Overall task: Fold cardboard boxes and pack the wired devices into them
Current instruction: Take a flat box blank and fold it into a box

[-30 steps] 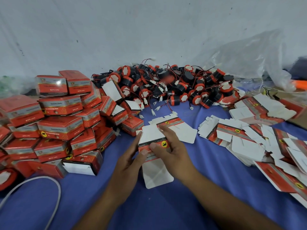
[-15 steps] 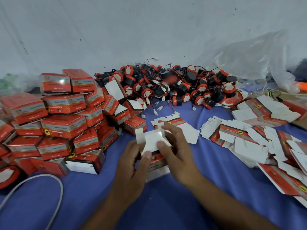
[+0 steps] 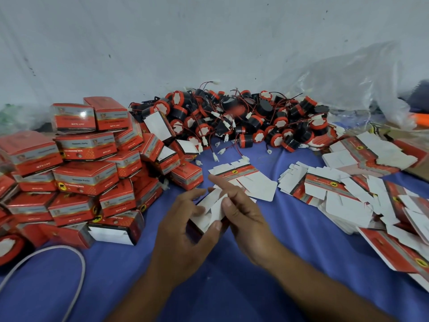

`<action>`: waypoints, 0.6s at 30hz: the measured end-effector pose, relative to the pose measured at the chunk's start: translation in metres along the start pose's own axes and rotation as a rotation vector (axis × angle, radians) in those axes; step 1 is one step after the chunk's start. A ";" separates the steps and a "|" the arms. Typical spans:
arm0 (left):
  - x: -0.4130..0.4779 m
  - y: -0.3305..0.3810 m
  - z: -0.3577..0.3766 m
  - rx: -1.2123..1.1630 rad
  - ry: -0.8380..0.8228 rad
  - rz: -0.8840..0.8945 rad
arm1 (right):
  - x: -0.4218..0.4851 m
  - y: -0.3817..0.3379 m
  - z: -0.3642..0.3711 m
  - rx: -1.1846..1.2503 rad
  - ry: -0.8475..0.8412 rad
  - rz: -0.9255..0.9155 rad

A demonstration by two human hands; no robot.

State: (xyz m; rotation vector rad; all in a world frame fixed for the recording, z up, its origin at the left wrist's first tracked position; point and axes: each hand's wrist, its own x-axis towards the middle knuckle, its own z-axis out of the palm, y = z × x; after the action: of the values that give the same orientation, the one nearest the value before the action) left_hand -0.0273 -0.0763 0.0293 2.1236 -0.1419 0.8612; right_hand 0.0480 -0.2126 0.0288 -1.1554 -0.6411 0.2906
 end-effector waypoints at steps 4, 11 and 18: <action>-0.003 0.003 0.003 0.101 -0.049 0.045 | -0.001 0.001 0.001 -0.072 0.000 0.001; -0.004 0.001 0.014 0.353 0.091 0.109 | 0.002 0.007 0.007 -0.174 0.098 0.306; -0.004 -0.005 0.000 0.022 -0.326 -0.021 | -0.004 0.003 0.004 0.215 -0.028 0.368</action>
State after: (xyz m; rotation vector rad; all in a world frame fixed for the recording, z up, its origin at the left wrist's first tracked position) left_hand -0.0282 -0.0735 0.0233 2.2691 -0.2791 0.5007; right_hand 0.0430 -0.2109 0.0260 -1.0582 -0.4058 0.6735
